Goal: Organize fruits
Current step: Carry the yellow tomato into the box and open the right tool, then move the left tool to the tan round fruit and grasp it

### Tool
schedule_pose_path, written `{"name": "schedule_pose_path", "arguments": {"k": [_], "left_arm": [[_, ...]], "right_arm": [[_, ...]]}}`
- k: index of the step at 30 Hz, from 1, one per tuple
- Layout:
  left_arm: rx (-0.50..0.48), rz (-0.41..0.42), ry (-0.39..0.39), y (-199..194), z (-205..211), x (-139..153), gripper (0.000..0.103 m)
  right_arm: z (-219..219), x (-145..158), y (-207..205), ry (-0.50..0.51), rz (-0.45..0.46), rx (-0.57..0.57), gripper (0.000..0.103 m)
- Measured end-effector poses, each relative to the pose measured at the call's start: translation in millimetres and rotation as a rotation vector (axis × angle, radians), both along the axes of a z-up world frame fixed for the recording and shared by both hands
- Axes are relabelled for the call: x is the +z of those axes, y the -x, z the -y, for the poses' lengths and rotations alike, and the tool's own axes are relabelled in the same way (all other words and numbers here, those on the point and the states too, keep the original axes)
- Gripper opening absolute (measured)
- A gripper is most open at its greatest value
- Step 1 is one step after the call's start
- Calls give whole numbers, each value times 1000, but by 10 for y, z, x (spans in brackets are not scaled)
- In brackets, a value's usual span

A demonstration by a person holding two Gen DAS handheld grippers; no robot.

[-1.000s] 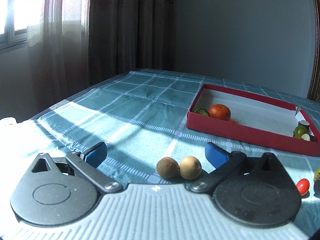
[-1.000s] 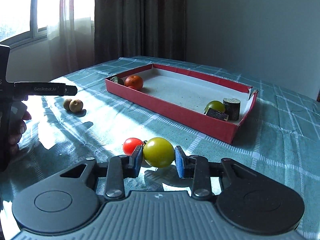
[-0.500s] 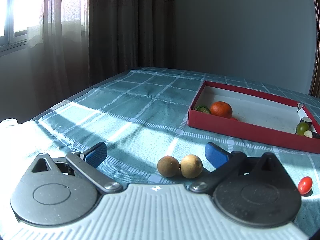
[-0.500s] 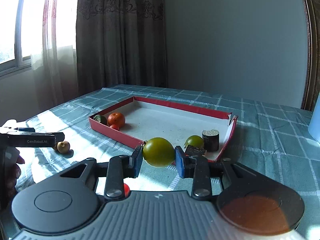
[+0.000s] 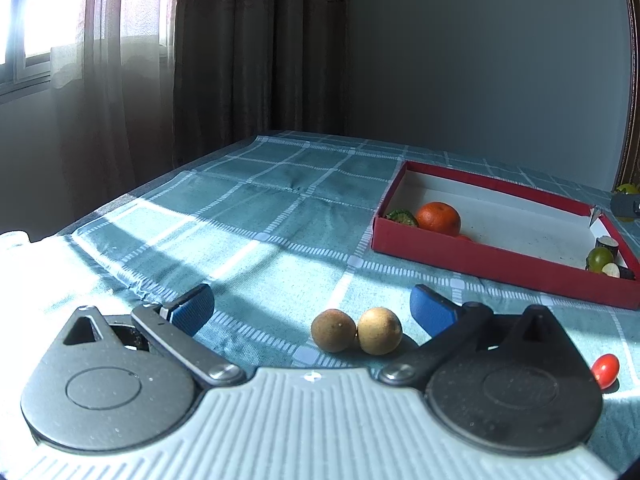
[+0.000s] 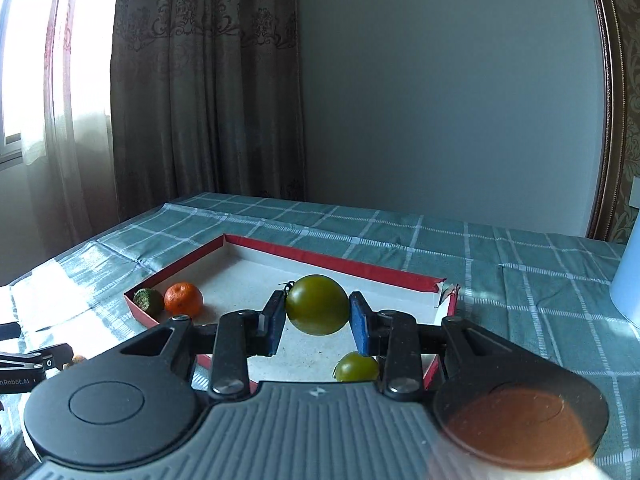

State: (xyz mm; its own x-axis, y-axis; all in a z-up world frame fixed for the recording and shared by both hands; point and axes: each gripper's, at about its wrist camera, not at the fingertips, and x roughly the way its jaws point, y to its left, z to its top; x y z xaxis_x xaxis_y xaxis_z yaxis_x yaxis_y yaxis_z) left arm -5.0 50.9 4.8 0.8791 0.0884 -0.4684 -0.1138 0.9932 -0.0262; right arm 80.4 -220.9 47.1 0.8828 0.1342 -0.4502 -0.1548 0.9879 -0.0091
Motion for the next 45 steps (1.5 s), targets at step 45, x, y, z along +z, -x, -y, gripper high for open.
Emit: {"name": "schedule_pose_path", "arguments": {"k": [45], "left_arm": [[-177,113,-58,402,-137,34,103]], "right_arm": [[281,-508,852,-111,-90,-15,70]]}}
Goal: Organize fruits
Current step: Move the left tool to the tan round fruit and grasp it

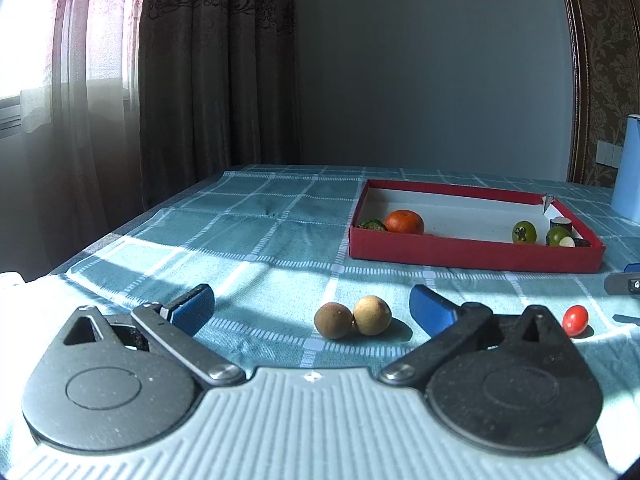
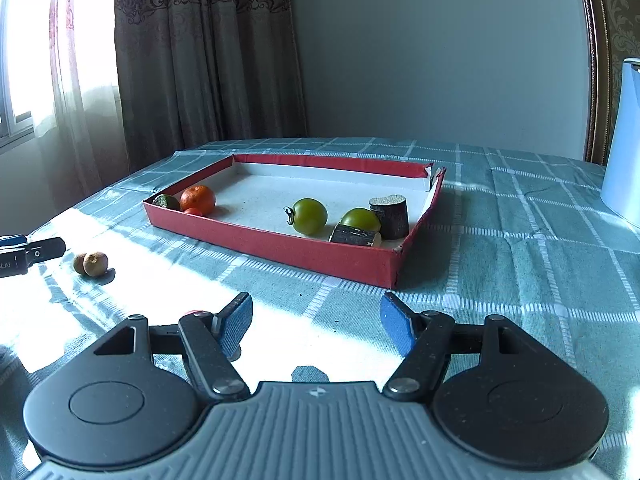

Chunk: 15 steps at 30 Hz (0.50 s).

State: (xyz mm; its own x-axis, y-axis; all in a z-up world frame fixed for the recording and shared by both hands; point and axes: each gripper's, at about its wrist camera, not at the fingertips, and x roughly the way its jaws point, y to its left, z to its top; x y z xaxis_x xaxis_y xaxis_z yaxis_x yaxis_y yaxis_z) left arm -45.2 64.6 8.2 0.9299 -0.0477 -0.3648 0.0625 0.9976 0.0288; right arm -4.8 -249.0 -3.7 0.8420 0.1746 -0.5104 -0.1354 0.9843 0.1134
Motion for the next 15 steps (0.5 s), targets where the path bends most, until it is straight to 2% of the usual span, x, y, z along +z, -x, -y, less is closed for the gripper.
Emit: {"name": "schedule_pose_path", "arguments": {"k": [5,8,10,13,15], "left_arm": [[-78,7,-35,15,68,-9,103],[-95,-13,-71,-66,109,-14,94],[-102,-48,-103,-160,129,-22,82],[-119,-88,-116,-279,109,-35,79],[-124,-86,-121,-301,122,-37,79]], "right_arm": [[47,-41,-48,-38,-34,0,70],[57,-56,-68,-51,-52,-1,73],[56,-59,-71,-52,-57,0,74],[66,-61,-72,-57,-60,0,74],[75,-63,-77,-61,-64,-1,75]]}}
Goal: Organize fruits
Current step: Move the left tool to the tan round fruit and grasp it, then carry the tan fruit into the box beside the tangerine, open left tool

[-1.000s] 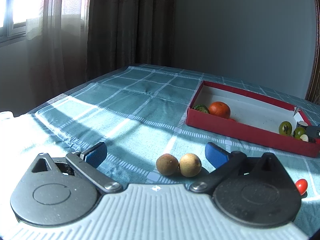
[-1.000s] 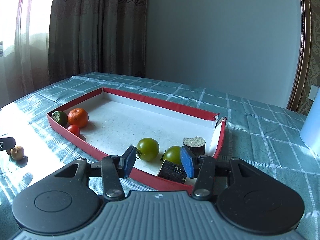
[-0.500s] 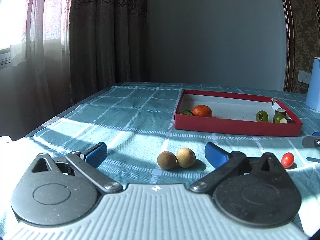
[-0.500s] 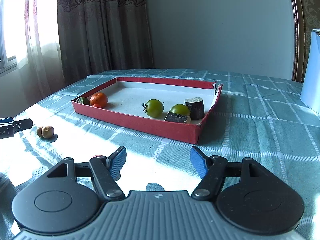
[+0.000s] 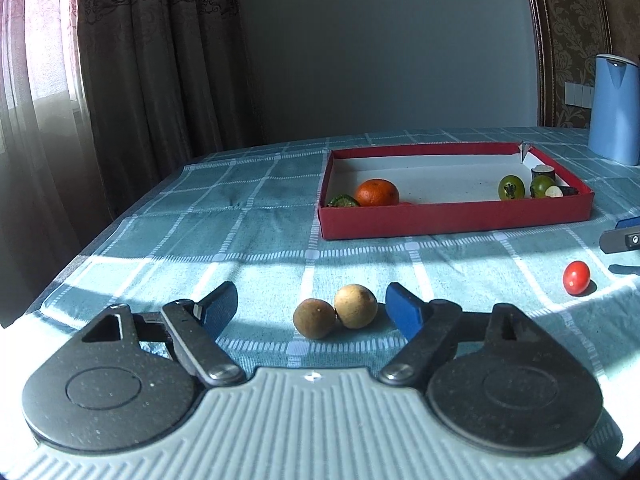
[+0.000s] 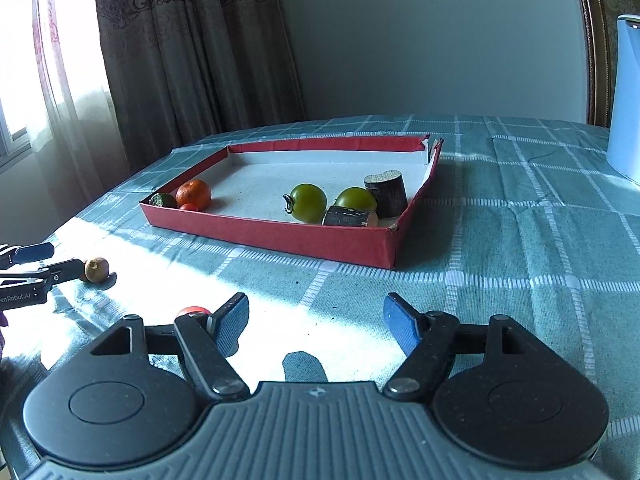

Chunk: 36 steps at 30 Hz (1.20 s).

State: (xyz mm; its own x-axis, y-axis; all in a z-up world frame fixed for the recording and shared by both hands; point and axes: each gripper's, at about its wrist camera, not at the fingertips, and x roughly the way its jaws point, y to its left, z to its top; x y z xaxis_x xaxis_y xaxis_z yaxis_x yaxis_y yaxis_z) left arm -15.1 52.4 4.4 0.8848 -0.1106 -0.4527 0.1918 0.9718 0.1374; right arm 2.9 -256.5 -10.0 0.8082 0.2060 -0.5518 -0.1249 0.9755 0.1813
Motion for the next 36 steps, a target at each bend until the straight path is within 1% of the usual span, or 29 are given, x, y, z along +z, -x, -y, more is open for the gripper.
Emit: {"name": "schedule_pose_path", "arguments": {"k": [2,3,4,5,6,7,9,16,20,21,23,25,26,32,36], "left_arm": [[-15,-6,-3,-7,36,0,75],[-30,-4,-5,1,60,-2,69],[-45,-4,-12,4,85,-10,66],[-57,-3,-24,3,104,-22,65],[-62,-6,-37,-5,124,-38,61],[-64,-22,-33,-22,123,-49,50],[-74,-56,-14,-73,91,-65,43],[-81,-85,20,-167,-12,-73,46],[-107,-104,7,-182,26,-90,46],[-105,-103,2,-175,31,-90,46],[-81,-67,-15,-118,47,-75,45],[-106,-32,1,-33,40,-56,45],[-121,-33,4,-12,39,-56,45],[-151,-31,-22,8,130,-63,45],[-158,-50,-68,-87,270,-80,45]], "right_arm": [[1,-4,-12,-1,-8,2,75],[3,-8,-19,-2,-13,2,75],[5,-10,-24,-3,-17,1,75],[6,-13,-25,-4,-20,-1,75],[9,-13,-24,-6,-19,-1,75],[9,-13,-25,-8,-19,-1,75],[9,-13,-24,-8,-20,-2,75],[13,-26,-30,-9,-25,0,76],[11,-34,-33,-6,-31,2,76],[13,-35,-34,-7,-31,2,76],[18,-35,-34,-8,-30,2,76],[17,-36,-37,-9,-32,2,76],[14,-37,-41,-7,-34,2,76],[8,-44,-49,-5,-37,4,80],[8,-48,-46,-4,-36,5,80]]}}
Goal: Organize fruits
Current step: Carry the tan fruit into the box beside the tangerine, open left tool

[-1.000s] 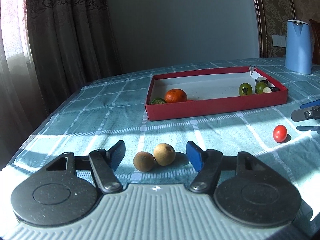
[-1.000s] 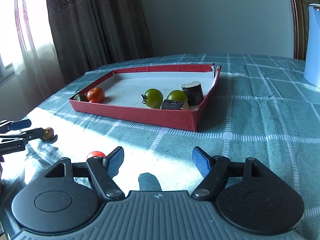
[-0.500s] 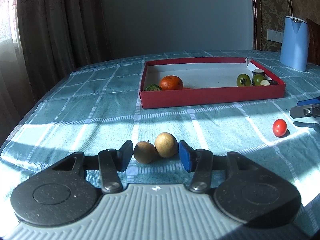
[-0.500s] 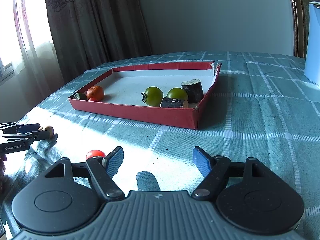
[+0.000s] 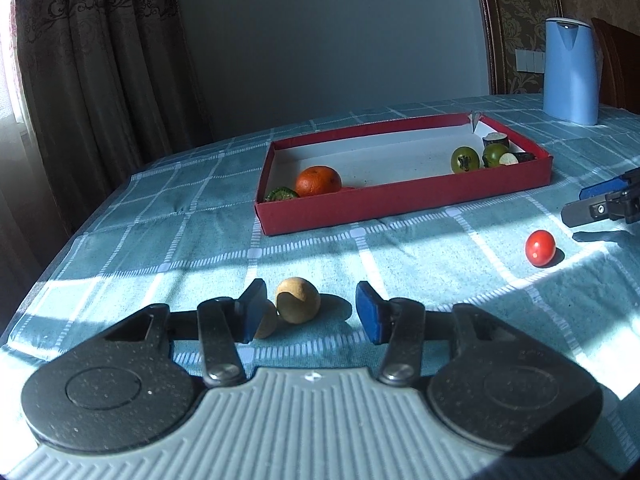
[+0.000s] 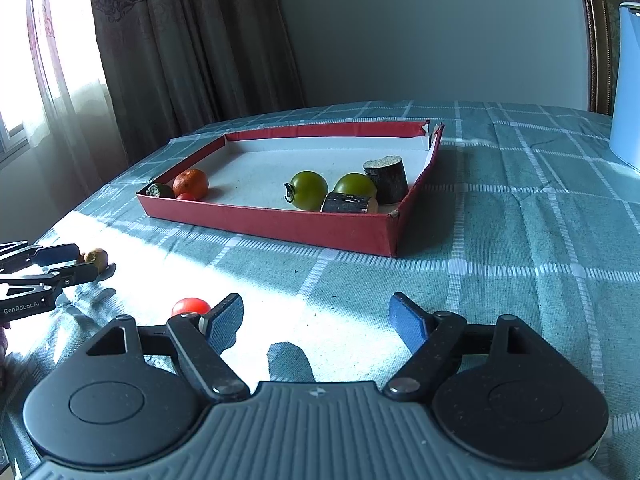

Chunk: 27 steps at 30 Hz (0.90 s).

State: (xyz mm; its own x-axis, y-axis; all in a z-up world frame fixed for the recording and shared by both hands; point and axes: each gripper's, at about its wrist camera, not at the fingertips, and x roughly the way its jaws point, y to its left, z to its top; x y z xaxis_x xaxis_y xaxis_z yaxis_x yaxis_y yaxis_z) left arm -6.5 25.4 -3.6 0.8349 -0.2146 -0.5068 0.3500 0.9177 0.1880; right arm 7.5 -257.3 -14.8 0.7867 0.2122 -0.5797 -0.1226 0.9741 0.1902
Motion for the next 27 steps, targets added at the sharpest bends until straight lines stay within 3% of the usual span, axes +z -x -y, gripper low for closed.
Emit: {"name": "schedule_pose_path", "arguments": {"k": [4,8,11,13,14,21,27], "left_arm": [[30,-41,-44,-174,146,-40,48],[37,-69,-23,-258,150,-56,50],[53,-82,9,-254,80,-58,39],[40,-105,51,-253,26,-62,25],[46,-104,55,-247,21,-64,25],[77,-28,30,-145,134,19,25],[81,59,53,-163,371,298,25]], "right_arm": [[1,-3,0,1,-1,0,80],[-3,-1,1,-2,-1,2,81],[-3,0,3,-3,0,2,81],[-4,-1,4,-2,-1,2,81],[-4,0,5,-2,0,2,81],[-6,-4,1,-1,-2,2,81],[-9,-9,1,1,-3,4,81]]}}
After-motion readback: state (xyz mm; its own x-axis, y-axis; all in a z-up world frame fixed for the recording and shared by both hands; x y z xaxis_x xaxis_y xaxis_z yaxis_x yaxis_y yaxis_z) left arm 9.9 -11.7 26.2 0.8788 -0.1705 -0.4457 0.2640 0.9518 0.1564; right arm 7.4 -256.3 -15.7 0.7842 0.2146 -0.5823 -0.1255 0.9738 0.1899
